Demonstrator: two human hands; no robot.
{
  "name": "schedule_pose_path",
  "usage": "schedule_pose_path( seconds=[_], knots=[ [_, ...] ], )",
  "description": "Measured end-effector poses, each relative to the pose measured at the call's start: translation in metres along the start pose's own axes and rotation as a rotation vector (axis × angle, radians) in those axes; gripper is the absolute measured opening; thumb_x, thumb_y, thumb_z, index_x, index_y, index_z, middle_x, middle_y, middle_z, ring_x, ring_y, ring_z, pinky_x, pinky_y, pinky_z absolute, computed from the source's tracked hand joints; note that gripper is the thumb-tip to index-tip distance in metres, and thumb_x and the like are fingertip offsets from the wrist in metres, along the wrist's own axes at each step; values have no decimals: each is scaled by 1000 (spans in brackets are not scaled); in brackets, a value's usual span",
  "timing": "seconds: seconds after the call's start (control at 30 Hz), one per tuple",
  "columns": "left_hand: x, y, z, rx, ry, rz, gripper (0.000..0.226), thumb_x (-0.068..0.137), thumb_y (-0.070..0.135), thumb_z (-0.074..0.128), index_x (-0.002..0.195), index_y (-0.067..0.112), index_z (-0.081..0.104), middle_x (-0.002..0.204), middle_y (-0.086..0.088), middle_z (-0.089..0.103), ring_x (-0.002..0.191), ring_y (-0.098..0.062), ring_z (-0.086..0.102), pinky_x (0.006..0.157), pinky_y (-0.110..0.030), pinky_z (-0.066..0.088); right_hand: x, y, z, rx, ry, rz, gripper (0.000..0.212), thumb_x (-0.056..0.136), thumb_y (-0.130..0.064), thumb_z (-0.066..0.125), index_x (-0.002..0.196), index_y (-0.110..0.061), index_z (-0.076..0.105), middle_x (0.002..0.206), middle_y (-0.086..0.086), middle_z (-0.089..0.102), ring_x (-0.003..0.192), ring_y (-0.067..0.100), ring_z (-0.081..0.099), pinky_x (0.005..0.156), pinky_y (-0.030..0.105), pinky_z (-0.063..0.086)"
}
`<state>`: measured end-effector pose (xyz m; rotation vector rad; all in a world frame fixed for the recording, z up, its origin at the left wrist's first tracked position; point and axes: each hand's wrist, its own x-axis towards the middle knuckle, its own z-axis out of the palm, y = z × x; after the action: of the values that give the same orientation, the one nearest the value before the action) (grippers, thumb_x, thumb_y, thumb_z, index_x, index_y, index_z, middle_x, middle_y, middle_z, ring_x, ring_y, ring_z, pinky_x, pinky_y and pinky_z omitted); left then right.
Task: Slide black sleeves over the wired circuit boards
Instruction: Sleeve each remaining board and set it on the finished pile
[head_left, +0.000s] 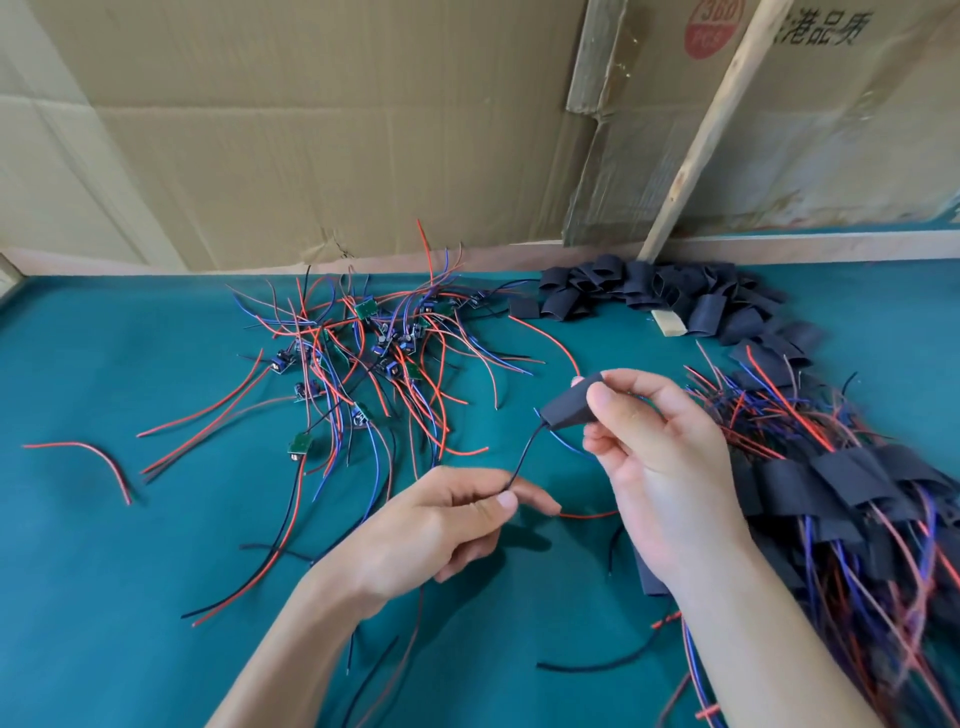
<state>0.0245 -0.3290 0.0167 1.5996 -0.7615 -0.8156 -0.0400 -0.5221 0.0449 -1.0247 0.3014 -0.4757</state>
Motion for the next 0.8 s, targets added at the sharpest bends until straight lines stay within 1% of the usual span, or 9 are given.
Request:
schedule_pose_path(
  seconds=[0.07, 0.13, 0.27, 0.37, 0.4, 0.5, 0.6, 0.67, 0.8],
  knots=[
    [0, 1, 0, -2, 7, -2, 33, 100, 39, 48, 114, 28, 75, 54, 7, 37, 46, -10, 32, 48, -18, 30, -1, 3, 1, -30, -67, 59, 45, 59, -22, 87, 97, -8, 69, 87, 11, 74, 61, 14, 59, 63, 21, 53],
    [1, 2, 1, -24, 22, 1, 32, 98, 38, 50, 111, 26, 77, 55, 3, 39, 46, -11, 33, 49, -19, 30, -5, 7, 4, -69, -134, 138, 48, 58, -22, 88, 100, -9, 68, 92, 18, 73, 61, 16, 57, 62, 22, 52],
    [1, 3, 3, -52, 56, -37, 28, 92, 35, 58, 94, 18, 80, 53, 4, 50, 44, -11, 36, 53, -28, 30, -10, 15, 9, -99, -180, 208, 47, 58, -16, 86, 101, -9, 66, 80, 12, 73, 57, 16, 52, 58, 20, 49],
    [1, 4, 3, -66, 91, -55, 31, 88, 28, 57, 108, 11, 75, 61, -1, 56, 47, -14, 41, 51, -25, 33, -9, 13, 8, -96, -175, 188, 47, 57, -15, 86, 98, -8, 65, 77, 12, 72, 55, 15, 51, 56, 19, 48],
    [1, 5, 2, -76, 95, -53, 32, 87, 25, 56, 110, 12, 73, 65, -3, 59, 49, -16, 45, 51, -25, 36, -9, 12, 7, -93, -167, 177, 47, 56, -16, 86, 98, -8, 65, 77, 13, 72, 55, 15, 51, 56, 19, 47],
    [0, 4, 1, -160, 120, -75, 30, 83, 18, 62, 112, 11, 69, 81, -9, 70, 65, -23, 61, 57, -34, 47, -5, 9, 4, -50, -122, 152, 49, 54, -17, 87, 97, -10, 65, 76, 11, 71, 61, 16, 52, 58, 18, 47],
    [0, 1, 0, -254, 123, -99, 33, 79, 8, 65, 111, 6, 70, 91, -14, 70, 78, -24, 67, 69, -36, 59, 0, 4, -1, 23, -69, 117, 46, 53, -16, 86, 94, -14, 65, 72, 5, 67, 65, 16, 52, 61, 18, 47],
    [-1, 0, -1, -290, 111, -107, 36, 77, 3, 63, 112, 4, 70, 95, -16, 70, 83, -26, 69, 74, -37, 61, 1, 1, -2, 40, -57, 97, 42, 55, -14, 85, 93, -15, 65, 71, 3, 65, 64, 15, 52, 62, 18, 47],
    [-2, -2, -2, -302, 100, -111, 38, 75, -7, 62, 111, 3, 71, 103, -20, 72, 93, -29, 72, 81, -38, 62, 0, 2, -2, 45, -37, 81, 36, 59, -9, 81, 89, -16, 61, 70, 1, 66, 61, 11, 53, 58, 14, 47]
  ],
)
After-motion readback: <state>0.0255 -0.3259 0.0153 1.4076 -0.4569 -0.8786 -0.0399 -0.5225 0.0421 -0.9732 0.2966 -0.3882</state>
